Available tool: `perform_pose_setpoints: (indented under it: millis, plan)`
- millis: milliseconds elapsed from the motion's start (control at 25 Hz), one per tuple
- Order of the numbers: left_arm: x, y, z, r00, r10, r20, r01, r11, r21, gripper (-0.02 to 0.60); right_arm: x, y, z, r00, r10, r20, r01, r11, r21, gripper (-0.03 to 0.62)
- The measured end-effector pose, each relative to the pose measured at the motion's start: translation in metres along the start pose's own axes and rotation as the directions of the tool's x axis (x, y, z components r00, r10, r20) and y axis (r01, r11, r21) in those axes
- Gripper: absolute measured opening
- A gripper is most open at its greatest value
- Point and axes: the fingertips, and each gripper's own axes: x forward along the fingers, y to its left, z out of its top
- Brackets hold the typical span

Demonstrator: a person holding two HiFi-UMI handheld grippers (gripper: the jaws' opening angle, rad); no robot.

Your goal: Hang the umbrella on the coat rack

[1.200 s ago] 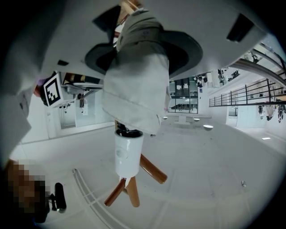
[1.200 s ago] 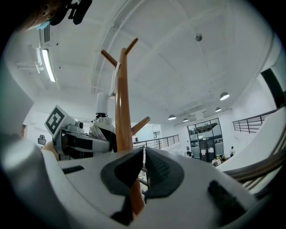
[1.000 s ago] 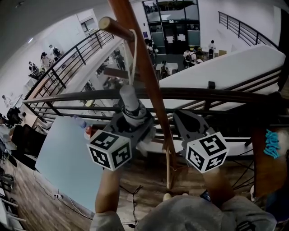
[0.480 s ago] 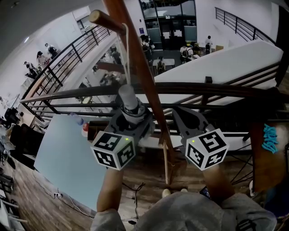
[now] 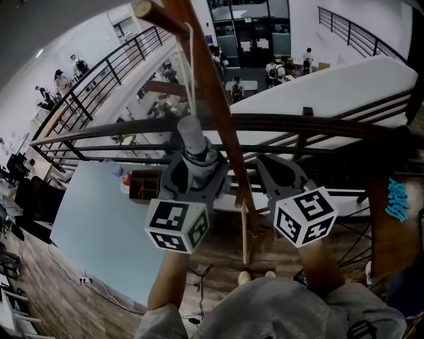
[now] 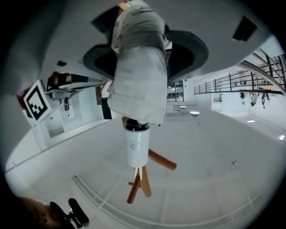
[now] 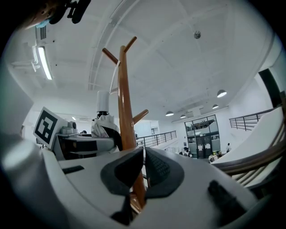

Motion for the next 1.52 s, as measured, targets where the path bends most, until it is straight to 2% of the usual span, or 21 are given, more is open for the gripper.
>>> perform_pose_setpoints:
  millis: [240,480,600,720,920,1000,1280,1520]
  plan:
    - [-0.015,-0.007,-0.004,0.998,0.039,0.058,-0.040,0.999,0.027,0.316,0.001,0.000,-0.014,1.000,-0.008,-0.020,0.008,1.000,0.002,0.026]
    - [-0.037,-0.010,-0.027,0.988,0.145,0.050,-0.147,0.988,0.051,0.316,-0.008,0.005,-0.029,0.998,-0.023,-0.053,0.023,1.000,0.000,0.026]
    - [-0.045,-0.014,-0.035,0.981,0.187,0.056,-0.188,0.982,0.017,0.314,-0.018,0.000,-0.036,0.997,-0.032,-0.072,0.033,0.999,0.006,0.026]
    - [-0.049,-0.019,-0.031,0.972,0.214,0.095,-0.212,0.977,-0.028,0.274,-0.024,-0.012,-0.037,0.996,-0.040,-0.081,0.041,0.999,0.006,0.026]
    - [-0.057,-0.016,-0.038,0.949,0.292,0.116,-0.291,0.956,-0.024,0.101,-0.027,-0.021,-0.050,0.995,-0.039,-0.089,0.041,0.999,0.021,0.026]
    - [-0.061,-0.018,-0.043,0.941,0.321,0.108,-0.320,0.947,-0.025,0.064,-0.035,-0.027,-0.053,0.995,-0.040,-0.090,0.042,0.999,0.021,0.026]
    - [-0.066,-0.029,-0.059,0.931,0.360,0.055,-0.359,0.933,-0.038,0.018,-0.056,-0.047,-0.061,0.993,-0.048,-0.107,0.051,0.998,0.034,0.026]
    - [-0.063,-0.052,-0.071,0.927,0.376,-0.014,-0.376,0.926,-0.045,0.015,-0.079,-0.061,-0.058,0.994,-0.029,-0.108,0.035,0.998,0.051,0.026]
